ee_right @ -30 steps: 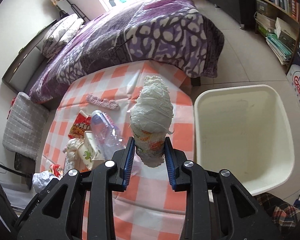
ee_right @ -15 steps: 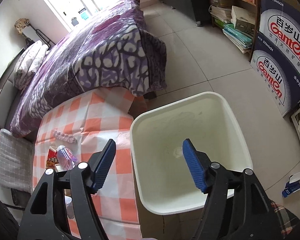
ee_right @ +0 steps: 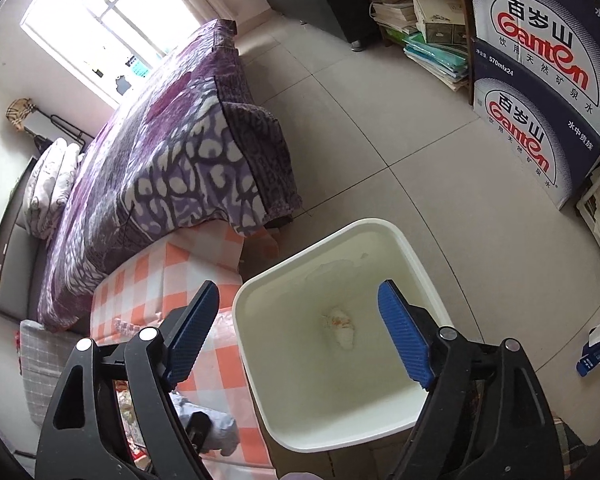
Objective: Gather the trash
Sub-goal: 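Carry both items over the white bin and open both grippers to drop them, then grasp the red snack cup with the left gripper while the right grasps the plastic-wrapped bundle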
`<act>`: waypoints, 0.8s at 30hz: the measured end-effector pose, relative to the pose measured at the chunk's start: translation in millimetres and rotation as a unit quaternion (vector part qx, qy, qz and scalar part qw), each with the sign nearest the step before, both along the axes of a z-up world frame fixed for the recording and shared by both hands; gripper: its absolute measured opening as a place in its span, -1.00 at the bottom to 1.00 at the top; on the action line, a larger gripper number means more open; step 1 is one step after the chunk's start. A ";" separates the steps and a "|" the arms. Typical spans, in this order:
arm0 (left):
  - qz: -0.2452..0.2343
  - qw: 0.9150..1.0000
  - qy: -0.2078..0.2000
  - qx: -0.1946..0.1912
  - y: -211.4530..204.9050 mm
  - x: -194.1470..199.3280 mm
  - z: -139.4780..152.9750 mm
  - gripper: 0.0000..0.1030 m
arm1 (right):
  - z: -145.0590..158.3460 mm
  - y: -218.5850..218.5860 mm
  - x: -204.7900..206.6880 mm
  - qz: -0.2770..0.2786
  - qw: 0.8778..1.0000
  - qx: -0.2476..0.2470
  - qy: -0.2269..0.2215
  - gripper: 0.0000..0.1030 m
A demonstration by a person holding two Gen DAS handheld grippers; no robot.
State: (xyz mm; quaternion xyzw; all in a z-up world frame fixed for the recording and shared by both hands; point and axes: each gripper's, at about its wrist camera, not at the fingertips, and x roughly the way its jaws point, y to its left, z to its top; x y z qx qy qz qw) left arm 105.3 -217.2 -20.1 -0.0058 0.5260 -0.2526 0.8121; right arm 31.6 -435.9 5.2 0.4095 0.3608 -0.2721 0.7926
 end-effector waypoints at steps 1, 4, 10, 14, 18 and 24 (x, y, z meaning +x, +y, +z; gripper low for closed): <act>-0.011 1.000 0.003 0.001 -8.5 -1.4 -0.2 -0.05 | 0.4 -4.1 -1.5 -0.007 1.000 0.004 -0.003 0.58; -0.039 0.999 0.002 0.001 -29.6 -6.8 0.7 -0.05 | 0.4 -16.6 -5.9 -0.019 0.999 0.025 -0.016 0.58; -0.068 0.998 -0.010 -0.009 -56.6 -11.9 6.0 -0.04 | 4.3 -37.0 -17.5 -0.041 0.997 0.042 -0.040 0.62; -0.070 0.997 -0.023 -0.016 -60.2 -9.7 12.9 0.45 | 8.1 -42.0 -24.0 -0.053 0.997 0.032 -0.054 0.70; -0.062 0.997 -0.038 -0.001 -52.1 -5.8 19.0 0.50 | 13.3 -34.8 -18.1 -0.036 0.997 0.013 -0.061 0.70; -0.043 0.996 -0.070 0.015 -24.5 -1.7 26.0 0.58 | 27.0 -3.3 2.1 -0.006 0.997 -0.057 -0.056 0.77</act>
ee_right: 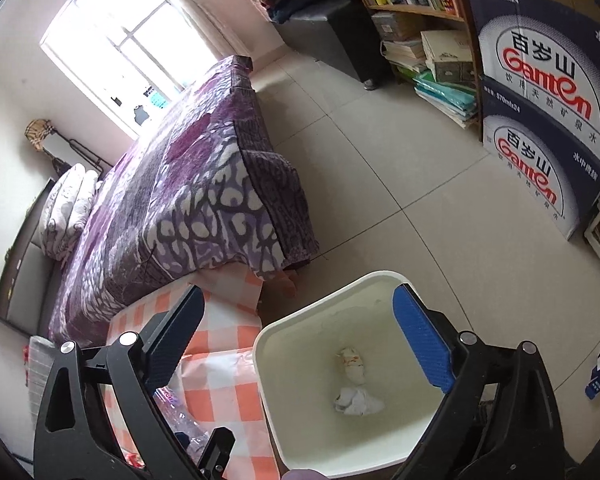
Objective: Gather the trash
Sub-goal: 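Grasp the red snack cup with the left gripper while the right grasps the plastic-wrapped bundle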
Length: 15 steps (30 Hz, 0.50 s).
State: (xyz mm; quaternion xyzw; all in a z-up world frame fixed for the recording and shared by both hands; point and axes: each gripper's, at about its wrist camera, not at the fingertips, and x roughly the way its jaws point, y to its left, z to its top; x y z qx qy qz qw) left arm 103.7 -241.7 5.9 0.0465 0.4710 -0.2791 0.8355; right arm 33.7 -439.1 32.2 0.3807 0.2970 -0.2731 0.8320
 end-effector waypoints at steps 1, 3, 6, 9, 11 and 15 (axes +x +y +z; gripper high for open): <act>0.006 1.000 -0.004 0.001 5.6 1.4 -0.3 0.58 | 1.8 9.0 5.3 0.007 1.000 -0.021 0.007 0.78; 0.020 1.000 -0.009 0.007 15.6 6.1 -2.0 0.59 | 3.6 23.2 12.8 0.019 0.998 -0.052 0.019 0.79; 0.044 0.999 -0.018 0.021 32.9 13.2 -2.7 0.59 | 4.1 42.3 24.1 0.039 0.995 -0.084 0.035 0.81; 0.073 0.996 -0.030 0.033 54.4 20.7 -1.7 0.59 | 1.1 55.7 32.2 0.054 0.993 -0.093 0.048 0.84; 0.090 0.995 -0.029 0.037 69.2 25.6 -2.5 0.59 | -1.4 64.6 37.2 0.063 0.992 -0.097 0.056 0.84; 0.122 0.991 -0.022 0.048 99.4 37.4 -7.9 0.60 | -8.4 84.9 48.9 0.083 0.989 -0.100 0.072 0.85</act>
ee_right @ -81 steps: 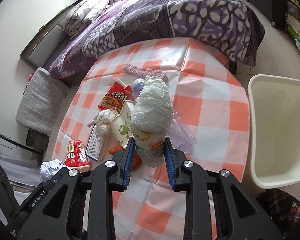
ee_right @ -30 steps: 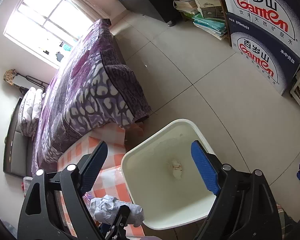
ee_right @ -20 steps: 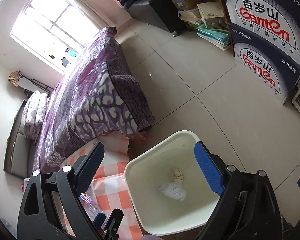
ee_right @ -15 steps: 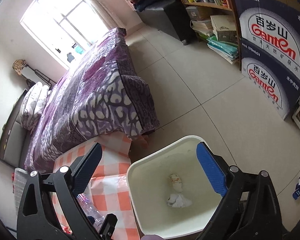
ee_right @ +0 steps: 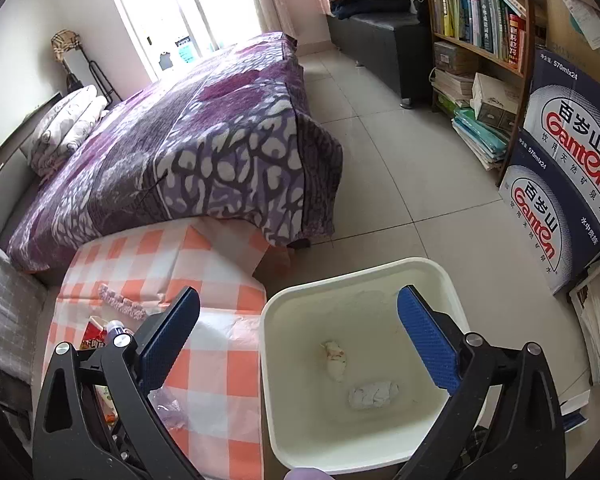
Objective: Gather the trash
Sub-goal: 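Grasp the red snack cup with the left gripper while the right grasps the plastic-wrapped bundle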
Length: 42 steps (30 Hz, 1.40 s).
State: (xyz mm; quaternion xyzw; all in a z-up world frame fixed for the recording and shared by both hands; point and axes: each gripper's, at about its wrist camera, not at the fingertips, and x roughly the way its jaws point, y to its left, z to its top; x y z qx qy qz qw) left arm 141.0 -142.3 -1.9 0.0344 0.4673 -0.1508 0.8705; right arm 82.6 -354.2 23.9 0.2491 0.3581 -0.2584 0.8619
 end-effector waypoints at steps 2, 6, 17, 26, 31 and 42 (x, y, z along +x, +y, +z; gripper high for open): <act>0.017 1.000 0.001 0.009 14.1 4.6 -3.7 0.60 | -3.8 11.0 6.3 0.010 1.000 -0.002 0.008 0.85; 0.045 0.999 0.016 0.010 42.3 15.6 -9.3 0.60 | -10.5 35.7 18.7 0.037 0.999 -0.013 0.023 0.85; 0.128 0.990 0.037 0.049 130.6 49.7 -9.9 0.60 | -26.6 99.6 46.7 0.106 0.993 -0.029 0.051 0.85; 0.261 0.962 0.081 0.019 240.6 81.4 -20.8 0.60 | -37.2 156.0 65.2 0.186 0.980 -0.031 0.066 0.85; 0.280 0.953 0.117 -0.013 274.8 86.4 -36.7 0.60 | -48.5 182.6 72.1 0.228 0.970 -0.003 0.083 0.85; 0.285 0.933 0.204 -0.085 290.5 92.3 -80.2 0.55 | -75.8 218.0 79.9 0.257 0.954 0.098 0.118 0.85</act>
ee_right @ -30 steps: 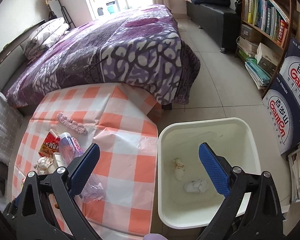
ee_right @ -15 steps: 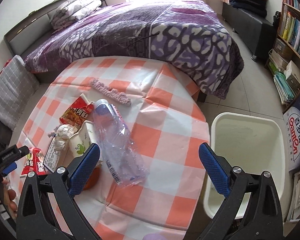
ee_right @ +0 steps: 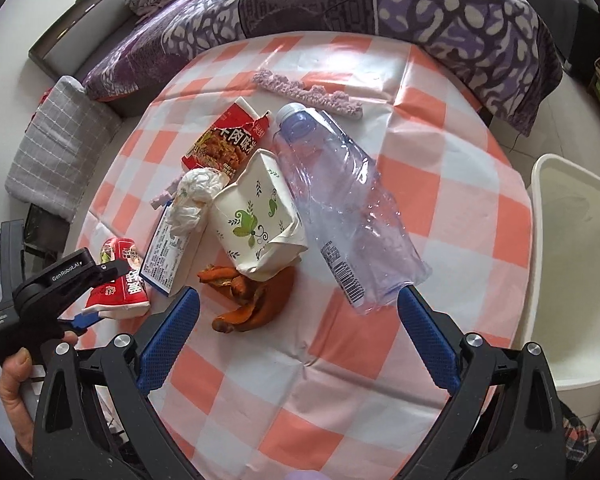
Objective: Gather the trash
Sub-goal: 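Grasp the red snack cup with the left gripper while the right grasps the plastic-wrapped bundle, then carry the red cup and wrapped bundle to the bin and release both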
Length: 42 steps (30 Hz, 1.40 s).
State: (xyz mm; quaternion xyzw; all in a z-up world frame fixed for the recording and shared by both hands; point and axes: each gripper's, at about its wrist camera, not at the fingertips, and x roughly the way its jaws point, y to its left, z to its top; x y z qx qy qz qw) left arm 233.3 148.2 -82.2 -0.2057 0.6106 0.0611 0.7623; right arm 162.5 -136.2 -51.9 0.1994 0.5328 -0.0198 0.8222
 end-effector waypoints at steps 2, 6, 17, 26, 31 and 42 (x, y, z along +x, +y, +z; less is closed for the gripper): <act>0.002 1.000 0.003 -0.013 3.0 0.1 -2.1 0.22 | -1.9 2.3 2.8 -0.005 1.000 0.009 0.002 0.85; 0.000 0.999 -0.002 -0.032 9.2 -1.9 1.3 -0.22 | -0.5 15.4 13.0 -0.003 1.000 0.009 -0.013 0.85; 0.022 0.994 -0.103 -0.011 45.6 -17.1 77.3 -0.23 | 5.9 70.6 63.5 0.061 0.995 -0.048 -0.062 0.74; 0.039 0.991 -0.127 -0.020 68.3 -19.7 95.1 -0.23 | -4.2 99.5 98.2 0.077 0.989 -0.115 -0.055 0.64; 0.040 0.992 -0.118 -0.026 71.3 -17.8 90.8 -0.23 | -21.6 107.2 103.1 0.103 0.983 -0.145 -0.033 -0.20; 0.027 0.988 -0.154 -0.016 60.4 -21.8 104.8 -0.23 | 33.4 87.2 76.5 0.150 0.978 -0.037 -0.142 -0.27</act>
